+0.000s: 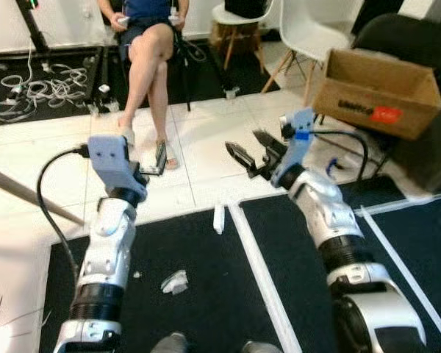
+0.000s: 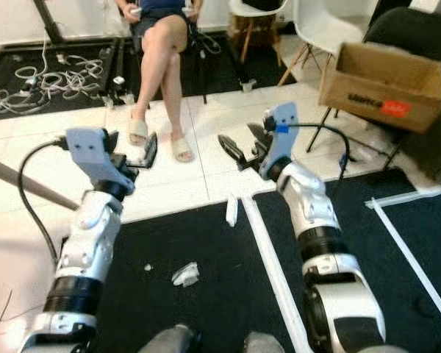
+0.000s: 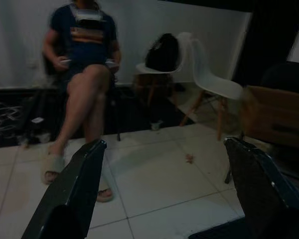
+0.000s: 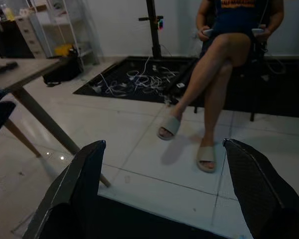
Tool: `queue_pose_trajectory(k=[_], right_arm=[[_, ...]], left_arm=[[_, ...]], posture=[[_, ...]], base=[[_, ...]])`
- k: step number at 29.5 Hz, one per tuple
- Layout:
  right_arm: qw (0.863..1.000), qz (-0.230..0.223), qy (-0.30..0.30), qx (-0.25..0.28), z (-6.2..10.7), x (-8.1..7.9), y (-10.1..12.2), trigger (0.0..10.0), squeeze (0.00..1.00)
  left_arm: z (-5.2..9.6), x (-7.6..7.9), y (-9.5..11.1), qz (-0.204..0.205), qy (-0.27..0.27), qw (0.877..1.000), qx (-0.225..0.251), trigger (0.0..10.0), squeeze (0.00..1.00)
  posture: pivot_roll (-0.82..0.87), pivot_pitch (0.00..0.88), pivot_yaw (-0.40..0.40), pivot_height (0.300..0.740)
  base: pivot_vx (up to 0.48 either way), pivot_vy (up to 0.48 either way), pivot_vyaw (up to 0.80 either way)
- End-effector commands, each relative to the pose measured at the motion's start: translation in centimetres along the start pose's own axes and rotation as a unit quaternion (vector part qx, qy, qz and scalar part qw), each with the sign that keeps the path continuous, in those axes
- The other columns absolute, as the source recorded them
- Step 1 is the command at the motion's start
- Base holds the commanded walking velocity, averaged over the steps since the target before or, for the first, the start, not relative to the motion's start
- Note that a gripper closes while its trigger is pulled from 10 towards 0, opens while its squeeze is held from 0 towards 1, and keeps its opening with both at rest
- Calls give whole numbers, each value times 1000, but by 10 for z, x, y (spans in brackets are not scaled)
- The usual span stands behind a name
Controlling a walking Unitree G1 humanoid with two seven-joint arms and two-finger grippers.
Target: Picking trash to rubbish bin
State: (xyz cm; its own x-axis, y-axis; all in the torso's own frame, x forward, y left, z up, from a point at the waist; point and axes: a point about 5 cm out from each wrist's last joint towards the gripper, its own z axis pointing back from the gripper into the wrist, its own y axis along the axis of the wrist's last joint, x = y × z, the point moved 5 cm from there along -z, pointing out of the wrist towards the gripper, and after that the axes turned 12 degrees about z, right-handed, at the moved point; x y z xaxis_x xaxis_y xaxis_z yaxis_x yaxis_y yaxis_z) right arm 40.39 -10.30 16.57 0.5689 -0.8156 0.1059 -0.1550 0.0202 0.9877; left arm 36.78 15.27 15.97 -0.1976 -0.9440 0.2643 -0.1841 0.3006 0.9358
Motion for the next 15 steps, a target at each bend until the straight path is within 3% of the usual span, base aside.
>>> queue_pose_trajectory(k=[1, 15], right_arm=[[1000, 1, 5, -5, -1, -4, -4, 10000, 0], [1000, 0, 7, -7, -2, -4, -6, 10000, 0]], left_arm=[[2, -2, -4, -1, 4, 1000, -5, 10000, 0], [1, 0, -6, -2, -4, 1000, -7, 10000, 0]], posture=[[-33, 0, -51, 740], [-33, 0, -51, 740]], base=[[0, 0, 756], [0, 0, 749]])
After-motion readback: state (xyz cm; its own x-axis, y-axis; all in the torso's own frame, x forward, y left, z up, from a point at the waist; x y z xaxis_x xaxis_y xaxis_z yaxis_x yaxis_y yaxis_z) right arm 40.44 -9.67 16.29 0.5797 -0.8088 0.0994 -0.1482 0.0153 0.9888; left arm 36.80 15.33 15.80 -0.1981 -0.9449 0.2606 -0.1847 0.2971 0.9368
